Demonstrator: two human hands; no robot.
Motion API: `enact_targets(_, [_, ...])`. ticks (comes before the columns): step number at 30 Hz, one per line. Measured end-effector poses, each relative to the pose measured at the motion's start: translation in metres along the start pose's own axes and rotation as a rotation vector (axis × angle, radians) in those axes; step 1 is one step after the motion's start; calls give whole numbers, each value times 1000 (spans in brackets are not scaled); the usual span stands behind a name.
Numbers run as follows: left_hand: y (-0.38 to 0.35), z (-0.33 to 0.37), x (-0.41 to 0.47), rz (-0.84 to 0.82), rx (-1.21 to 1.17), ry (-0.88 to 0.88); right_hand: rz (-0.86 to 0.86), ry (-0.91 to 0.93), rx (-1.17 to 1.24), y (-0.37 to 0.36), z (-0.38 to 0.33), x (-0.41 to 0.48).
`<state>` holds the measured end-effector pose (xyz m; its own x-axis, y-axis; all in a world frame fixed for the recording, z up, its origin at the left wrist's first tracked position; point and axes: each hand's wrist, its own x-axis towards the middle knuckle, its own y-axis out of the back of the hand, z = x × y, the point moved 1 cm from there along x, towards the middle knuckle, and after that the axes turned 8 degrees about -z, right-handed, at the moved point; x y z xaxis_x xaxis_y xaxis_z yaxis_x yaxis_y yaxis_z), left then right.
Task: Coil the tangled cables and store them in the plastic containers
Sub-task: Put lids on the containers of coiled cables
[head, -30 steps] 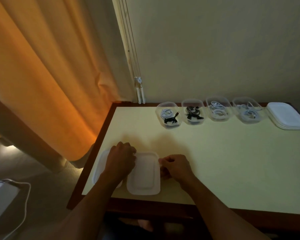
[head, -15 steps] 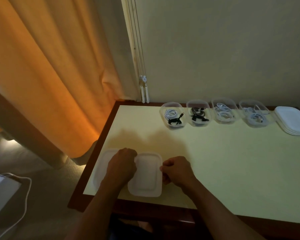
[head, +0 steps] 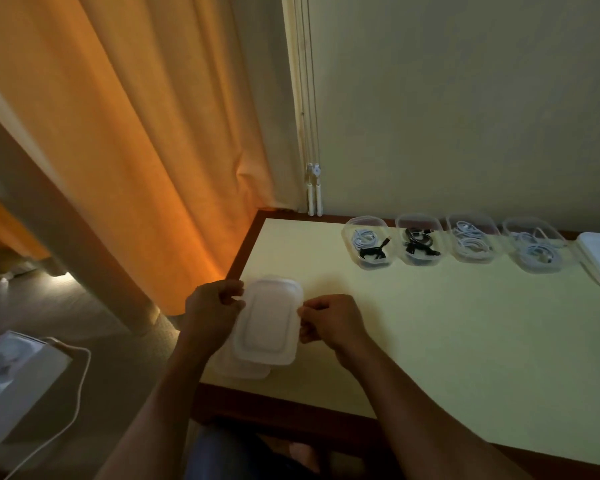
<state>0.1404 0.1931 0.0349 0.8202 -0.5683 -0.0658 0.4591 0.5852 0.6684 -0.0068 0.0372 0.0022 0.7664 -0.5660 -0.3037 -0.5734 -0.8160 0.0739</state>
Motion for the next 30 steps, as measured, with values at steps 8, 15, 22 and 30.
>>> enact_targets(8, [16,-29,10,-38,121,91,-117,-40,60,-36,8,13])
enact_targets(15, [-25,16,20,8,216,-182,129,73,-238,37,6,42])
enact_targets(22, [-108,71,61,-224,179,-250,276,199,-963,135,13,99])
enact_targets(30, [-177,84,89,-286,-161,-24,207,126,-1181,175,29,102])
